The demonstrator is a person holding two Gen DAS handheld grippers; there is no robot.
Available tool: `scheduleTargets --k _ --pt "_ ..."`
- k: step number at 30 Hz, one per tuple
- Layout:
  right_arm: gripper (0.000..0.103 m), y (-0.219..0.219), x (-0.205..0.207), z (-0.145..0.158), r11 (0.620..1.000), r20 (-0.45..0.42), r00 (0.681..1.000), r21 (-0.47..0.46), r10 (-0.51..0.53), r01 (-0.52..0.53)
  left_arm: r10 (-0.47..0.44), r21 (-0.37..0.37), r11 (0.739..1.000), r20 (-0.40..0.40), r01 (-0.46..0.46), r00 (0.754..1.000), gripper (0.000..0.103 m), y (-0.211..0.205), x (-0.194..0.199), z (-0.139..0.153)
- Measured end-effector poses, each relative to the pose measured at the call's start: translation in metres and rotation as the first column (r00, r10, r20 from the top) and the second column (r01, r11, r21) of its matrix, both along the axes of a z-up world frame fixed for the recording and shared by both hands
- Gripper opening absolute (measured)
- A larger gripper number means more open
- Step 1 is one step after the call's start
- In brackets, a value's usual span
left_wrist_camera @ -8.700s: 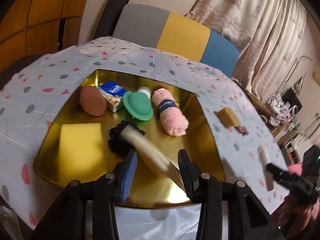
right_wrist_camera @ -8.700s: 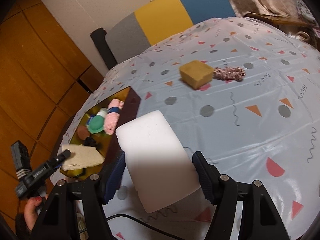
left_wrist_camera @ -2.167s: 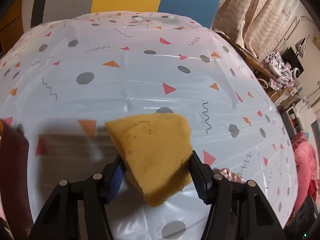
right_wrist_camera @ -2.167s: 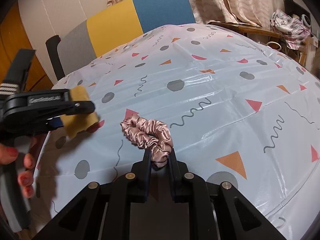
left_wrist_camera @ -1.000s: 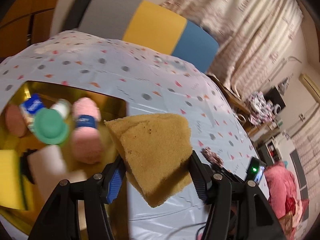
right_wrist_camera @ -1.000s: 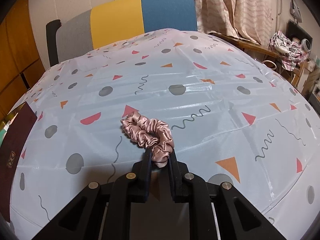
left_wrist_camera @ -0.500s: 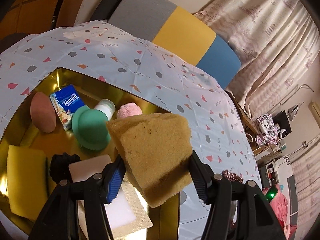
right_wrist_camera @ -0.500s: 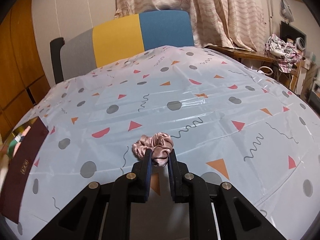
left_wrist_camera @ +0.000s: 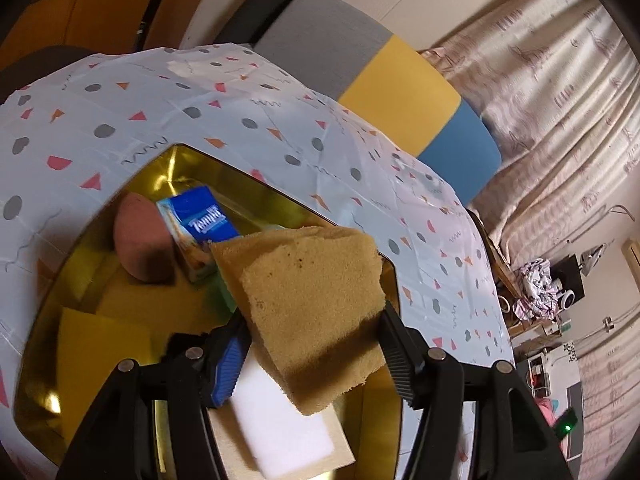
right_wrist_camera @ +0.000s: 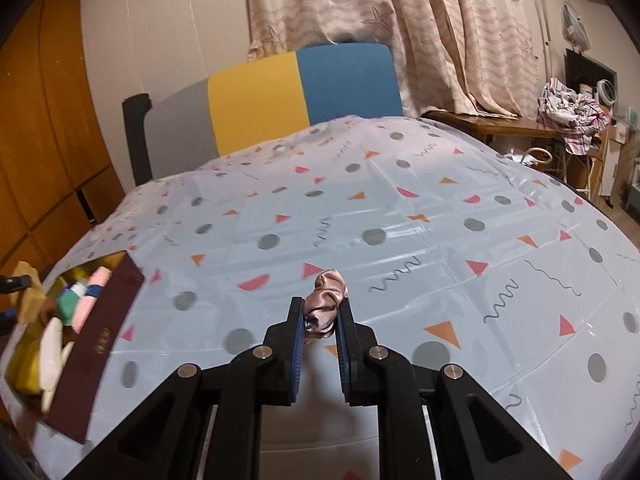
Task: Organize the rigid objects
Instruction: 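Drop the tan sponge into the gold tray with the left tool while the right tool holds the scrunchie, then lower the pink satin scrunchie into the gold tray and open the right tool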
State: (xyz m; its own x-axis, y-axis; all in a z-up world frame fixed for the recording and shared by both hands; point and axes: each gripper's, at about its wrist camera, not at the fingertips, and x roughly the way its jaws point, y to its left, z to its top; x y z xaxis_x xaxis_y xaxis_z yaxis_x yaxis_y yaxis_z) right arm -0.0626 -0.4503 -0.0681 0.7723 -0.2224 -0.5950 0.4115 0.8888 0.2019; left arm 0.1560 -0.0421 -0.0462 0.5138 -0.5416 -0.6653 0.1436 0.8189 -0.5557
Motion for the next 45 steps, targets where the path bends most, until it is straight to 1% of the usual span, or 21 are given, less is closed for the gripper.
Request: scheduleTargets --k 3,6,8,9,10,12,13,17,20,23,27,34,38,43,45 --pt "0.015 0.011 -0.002 0.007 1.000 0.018 1.000 0.022 0.012 -0.012 -0.015 0.007 1.000 -0.008 0.015 1.000 0.062 -0.003 0.008 0.000" --pt "0.015 0.023 -0.002 0.013 0.998 0.036 0.999 0.049 0.026 -0.028 -0.062 0.015 0.998 -0.014 0.062 0.998 0.063 -0.018 0.016 0.000" --pt "0.015 0.033 -0.003 0.018 0.997 0.050 0.998 0.065 0.046 -0.049 -0.095 0.032 0.995 -0.017 0.096 0.995 0.068 -0.029 0.020 -0.002" --pt "0.015 0.037 -0.003 0.020 0.996 0.055 0.997 0.069 0.054 -0.058 -0.110 0.051 0.992 -0.027 0.111 0.994 0.071 -0.035 0.023 -0.005" --pt "0.015 0.041 -0.003 0.023 0.995 0.059 0.996 0.073 0.063 -0.067 -0.116 0.080 0.990 -0.046 0.119 0.992 0.076 -0.040 0.026 -0.010" --pt "0.015 0.049 -0.004 0.029 0.993 0.071 0.994 0.081 0.083 -0.088 -0.096 0.140 0.984 -0.075 0.106 0.993 0.081 -0.043 0.029 -0.016" --pt "0.015 0.053 -0.005 0.032 0.992 0.076 0.993 0.084 0.093 -0.099 -0.087 0.146 0.984 -0.077 0.097 0.993 0.082 -0.042 0.029 -0.017" --pt "0.015 0.068 -0.005 0.042 0.985 0.093 0.986 0.088 0.139 -0.147 -0.061 0.126 0.990 -0.065 0.069 0.996 0.083 -0.030 0.022 -0.015" --pt "0.015 0.081 -0.002 0.047 0.977 0.098 0.979 0.101 0.179 -0.189 -0.050 0.110 0.992 -0.040 0.054 0.998 0.083 -0.020 0.014 -0.006" --pt "0.015 0.099 0.002 0.052 0.965 0.103 0.968 0.105 0.228 -0.239 -0.034 0.120 0.992 -0.009 0.035 0.999 0.083 -0.009 0.004 0.004" --pt "0.015 0.125 0.008 0.058 0.948 0.107 0.950 0.091 0.295 -0.304 -0.055 0.122 0.991 0.050 0.049 0.997 0.083 0.000 -0.017 0.015" --pt "0.015 0.164 0.017 0.063 0.916 0.101 0.918 0.078 0.384 -0.392 -0.113 0.225 0.971 0.113 0.085 0.987 0.083 0.004 -0.055 0.021" --pt "0.015 0.181 0.021 0.066 0.902 0.100 0.902 0.066 0.420 -0.427 -0.137 0.296 0.951 0.144 0.089 0.980 0.083 0.006 -0.071 0.022" --pt "0.015 0.201 0.029 0.066 0.884 0.082 0.884 0.056 0.460 -0.464 -0.141 0.340 0.937 0.165 0.078 0.976 0.083 0.007 -0.087 0.023" --pt "0.015 0.209 0.031 0.067 0.878 0.077 0.878 0.053 0.472 -0.476 -0.127 0.366 0.929 0.164 0.059 0.978 0.083 0.009 -0.090 0.023"
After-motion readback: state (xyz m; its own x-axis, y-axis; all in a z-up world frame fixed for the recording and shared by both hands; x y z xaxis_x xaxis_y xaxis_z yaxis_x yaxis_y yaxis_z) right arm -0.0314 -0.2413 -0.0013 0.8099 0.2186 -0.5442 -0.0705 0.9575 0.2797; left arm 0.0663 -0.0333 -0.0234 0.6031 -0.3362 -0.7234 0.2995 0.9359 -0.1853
